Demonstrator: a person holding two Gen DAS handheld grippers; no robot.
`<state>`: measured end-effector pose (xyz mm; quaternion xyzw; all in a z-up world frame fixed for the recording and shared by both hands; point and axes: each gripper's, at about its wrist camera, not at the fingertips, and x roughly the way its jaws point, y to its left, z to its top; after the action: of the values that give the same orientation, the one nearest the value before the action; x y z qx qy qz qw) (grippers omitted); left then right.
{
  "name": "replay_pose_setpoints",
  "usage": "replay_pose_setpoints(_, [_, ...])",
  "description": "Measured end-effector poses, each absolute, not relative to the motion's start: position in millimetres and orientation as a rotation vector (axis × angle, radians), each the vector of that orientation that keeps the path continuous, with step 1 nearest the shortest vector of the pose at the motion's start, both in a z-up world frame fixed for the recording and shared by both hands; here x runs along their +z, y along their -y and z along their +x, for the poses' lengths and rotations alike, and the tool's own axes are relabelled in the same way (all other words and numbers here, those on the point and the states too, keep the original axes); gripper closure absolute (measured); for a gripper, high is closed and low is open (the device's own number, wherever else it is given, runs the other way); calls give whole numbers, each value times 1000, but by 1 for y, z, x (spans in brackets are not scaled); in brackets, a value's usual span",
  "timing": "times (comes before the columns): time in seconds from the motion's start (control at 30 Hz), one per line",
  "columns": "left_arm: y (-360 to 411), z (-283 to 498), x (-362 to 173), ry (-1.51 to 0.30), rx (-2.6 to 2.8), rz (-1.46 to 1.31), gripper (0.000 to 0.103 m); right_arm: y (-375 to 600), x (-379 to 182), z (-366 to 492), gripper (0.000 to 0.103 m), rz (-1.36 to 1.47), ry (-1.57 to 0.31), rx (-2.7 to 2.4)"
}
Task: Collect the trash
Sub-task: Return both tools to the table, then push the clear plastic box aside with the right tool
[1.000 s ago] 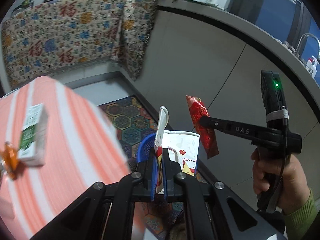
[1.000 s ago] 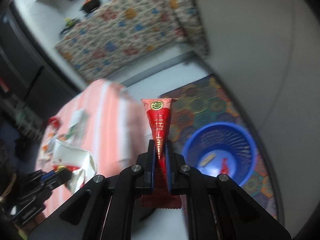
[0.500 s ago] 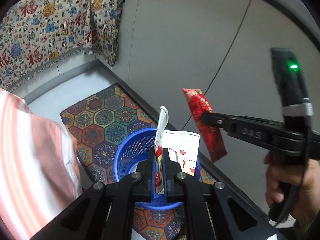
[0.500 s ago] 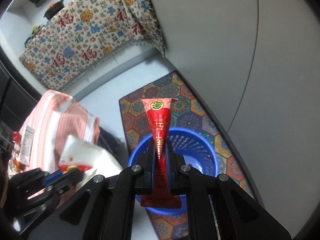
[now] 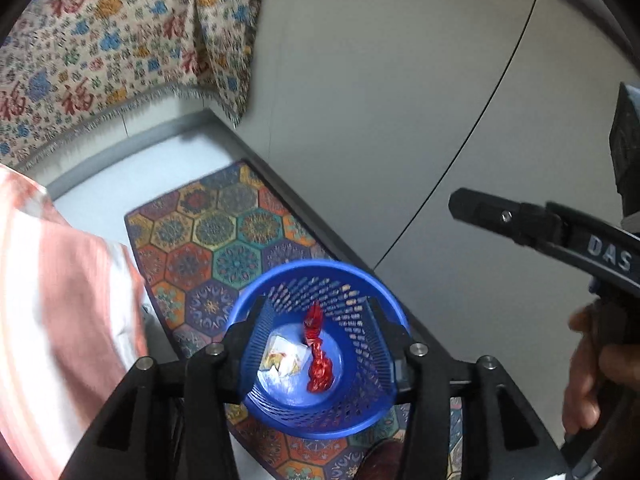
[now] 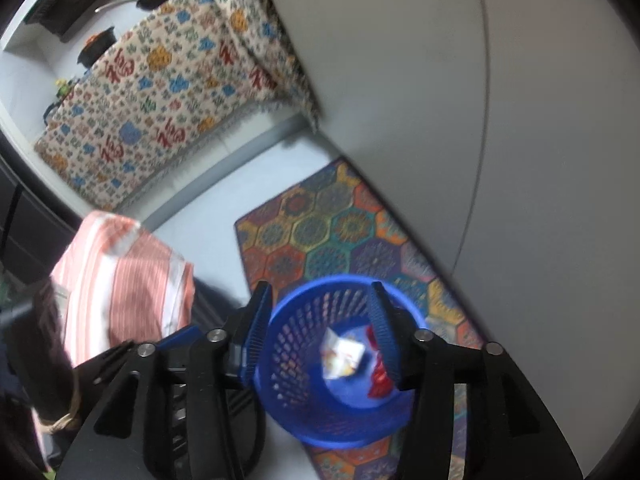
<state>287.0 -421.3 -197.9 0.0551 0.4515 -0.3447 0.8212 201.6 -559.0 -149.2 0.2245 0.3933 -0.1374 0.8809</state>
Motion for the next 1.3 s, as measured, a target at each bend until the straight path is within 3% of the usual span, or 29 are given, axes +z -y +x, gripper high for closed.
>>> replay_pose_setpoints(0.1, [401, 275, -171, -901, -720, 98, 46, 552, -128, 196, 28, 403, -747, -323])
replay_pose_setpoints(0.17, [384, 262, -153, -872, -711, 89, 45, 544, -116, 191, 11, 359, -705, -353])
replay_pose_setpoints(0.2, [371, 252, -145, -859, -705, 85, 43, 541, -112, 190, 9, 341, -693, -360])
replay_pose_setpoints(0.3, [335, 226, -131, -836, -658, 96, 38, 525, -103, 190, 8, 283, -680, -352])
replay_pose_setpoints(0.6, [182, 165, -143, -876, -414, 163, 38, 417, -80, 193, 4, 154, -643, -211])
replay_pose_setpoints(0.9, [22, 136, -159, -879, -173, 157, 38, 211, -134, 185, 4, 104, -848, 155])
replay_pose_setpoints(1.03, [-18, 132, -168, -897, -134, 152, 37, 154, -160, 184, 4, 35, -923, 208])
replay_pose_setpoints(1.13, [-41, 135, -171, -901, -157, 119, 27, 131, -165, 186, 4, -81, -922, 197])
replay_pose_setpoints(1.3, [-57, 142, -170, -920, -198, 88, 23, 131, -170, 191, 3, -72, -926, 217])
